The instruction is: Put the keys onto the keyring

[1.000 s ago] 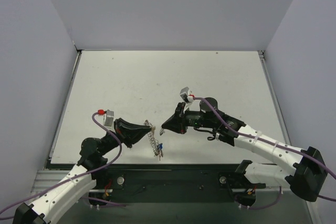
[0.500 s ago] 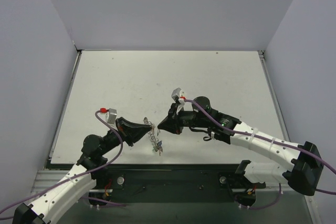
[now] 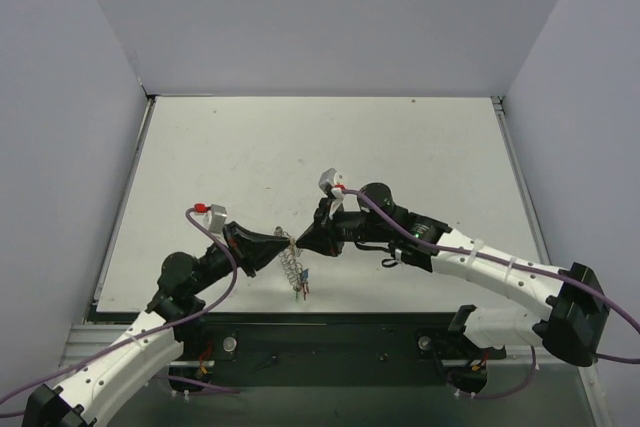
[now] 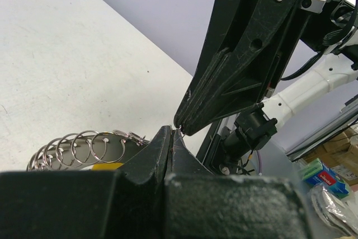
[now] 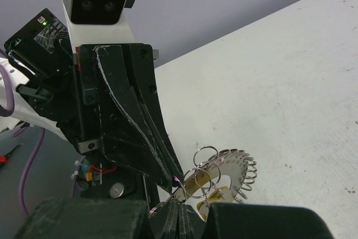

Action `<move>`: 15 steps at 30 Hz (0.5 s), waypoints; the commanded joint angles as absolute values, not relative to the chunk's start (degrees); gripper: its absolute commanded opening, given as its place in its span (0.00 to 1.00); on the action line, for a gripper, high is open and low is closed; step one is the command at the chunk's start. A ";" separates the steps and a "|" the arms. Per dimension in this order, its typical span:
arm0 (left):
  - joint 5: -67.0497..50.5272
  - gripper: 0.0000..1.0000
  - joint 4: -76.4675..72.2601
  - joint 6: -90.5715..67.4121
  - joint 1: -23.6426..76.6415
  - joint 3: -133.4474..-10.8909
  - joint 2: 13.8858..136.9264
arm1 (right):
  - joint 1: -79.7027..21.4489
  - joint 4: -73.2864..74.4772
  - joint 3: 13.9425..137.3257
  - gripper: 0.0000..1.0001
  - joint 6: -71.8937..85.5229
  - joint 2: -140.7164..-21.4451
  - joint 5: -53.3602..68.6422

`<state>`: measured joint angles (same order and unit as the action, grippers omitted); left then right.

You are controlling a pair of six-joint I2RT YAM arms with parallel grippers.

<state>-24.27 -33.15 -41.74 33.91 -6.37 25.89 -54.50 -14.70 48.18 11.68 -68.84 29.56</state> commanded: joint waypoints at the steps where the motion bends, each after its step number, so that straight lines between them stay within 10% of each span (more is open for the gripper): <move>1: -24.61 0.00 -36.91 -40.96 33.66 -10.37 25.75 | -55.02 -16.70 51.50 0.00 11.07 -69.78 31.99; 15: -25.84 0.00 -33.31 -35.77 33.66 -10.90 22.42 | -53.35 -19.25 52.38 0.00 15.55 -71.20 35.86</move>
